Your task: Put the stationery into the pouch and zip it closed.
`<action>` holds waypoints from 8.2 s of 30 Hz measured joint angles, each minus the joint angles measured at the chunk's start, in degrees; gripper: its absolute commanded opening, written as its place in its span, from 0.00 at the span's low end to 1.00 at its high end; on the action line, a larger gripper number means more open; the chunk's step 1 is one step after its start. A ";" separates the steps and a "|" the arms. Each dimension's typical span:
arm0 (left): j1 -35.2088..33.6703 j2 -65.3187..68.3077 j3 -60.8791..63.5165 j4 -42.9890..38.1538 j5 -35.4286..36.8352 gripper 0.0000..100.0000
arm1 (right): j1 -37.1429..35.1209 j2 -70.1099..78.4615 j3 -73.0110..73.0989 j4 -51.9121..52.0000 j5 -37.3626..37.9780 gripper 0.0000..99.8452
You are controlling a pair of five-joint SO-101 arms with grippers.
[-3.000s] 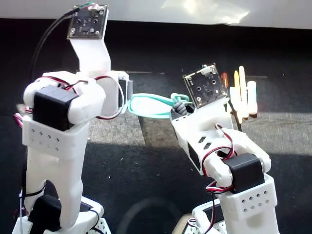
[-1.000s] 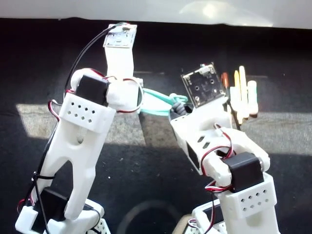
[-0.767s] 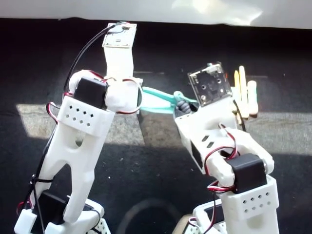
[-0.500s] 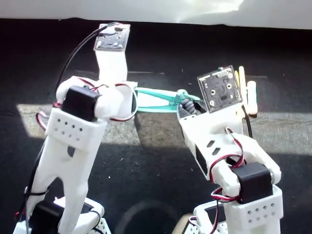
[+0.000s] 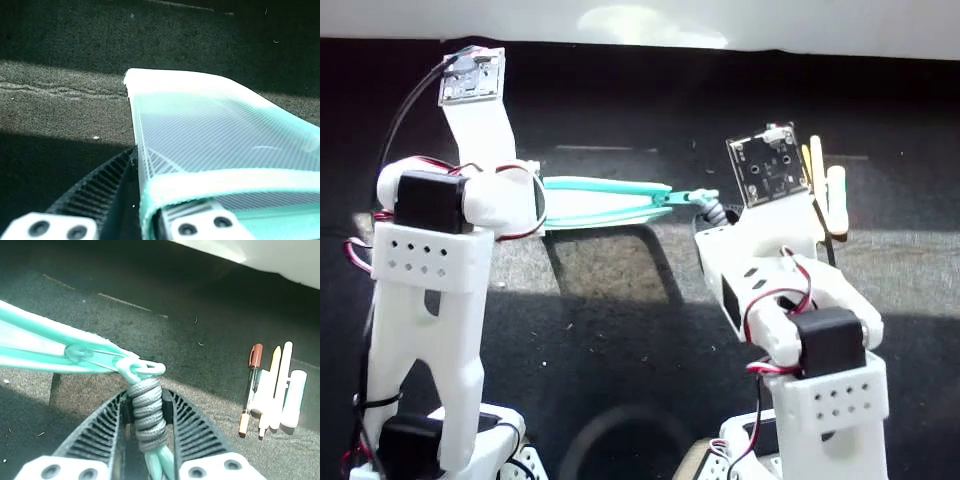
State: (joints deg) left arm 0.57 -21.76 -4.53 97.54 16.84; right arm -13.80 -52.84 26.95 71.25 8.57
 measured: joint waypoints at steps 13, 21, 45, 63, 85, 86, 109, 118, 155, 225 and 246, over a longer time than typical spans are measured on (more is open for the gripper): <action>-0.35 5.63 -0.18 0.00 -0.09 0.01 | 0.18 -0.09 14.07 -9.32 0.00 0.03; -0.62 6.15 -0.26 0.00 -0.18 0.01 | 1.05 -0.09 6.51 -0.35 0.00 0.30; -0.70 6.24 -0.26 0.00 -0.26 0.01 | 23.65 26.46 -7.30 -6.15 -0.18 0.30; -0.70 6.24 -0.26 0.00 -0.26 0.01 | 18.90 101.27 -67.25 -11.16 -0.18 0.30; -0.70 6.24 -0.26 -0.26 -0.26 0.01 | 19.69 128.70 -110.15 2.81 -0.18 0.01; -0.70 6.24 -0.26 -0.35 -0.26 0.01 | 19.60 128.70 -111.65 4.22 -0.18 0.01; -0.70 6.15 5.80 -6.86 -0.26 0.01 | 17.05 114.46 -121.23 29.45 -0.18 0.01; -0.70 5.98 7.56 -8.62 -0.09 0.01 | 14.15 86.15 -90.02 29.45 -4.75 0.01; -0.97 6.77 -0.44 -8.62 -0.18 0.01 | 5.80 44.48 19.08 -17.23 -1.32 0.21; 11.69 7.30 -8.44 -4.04 16.18 0.01 | -6.24 6.33 -38.59 -15.82 -9.67 0.01; 16.70 20.04 -17.76 -4.22 16.18 0.01 | -10.02 17.32 -33.76 -16.00 -9.67 0.01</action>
State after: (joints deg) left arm 17.27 -1.71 -22.29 93.32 33.01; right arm -23.82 -35.52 -6.81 55.25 -1.10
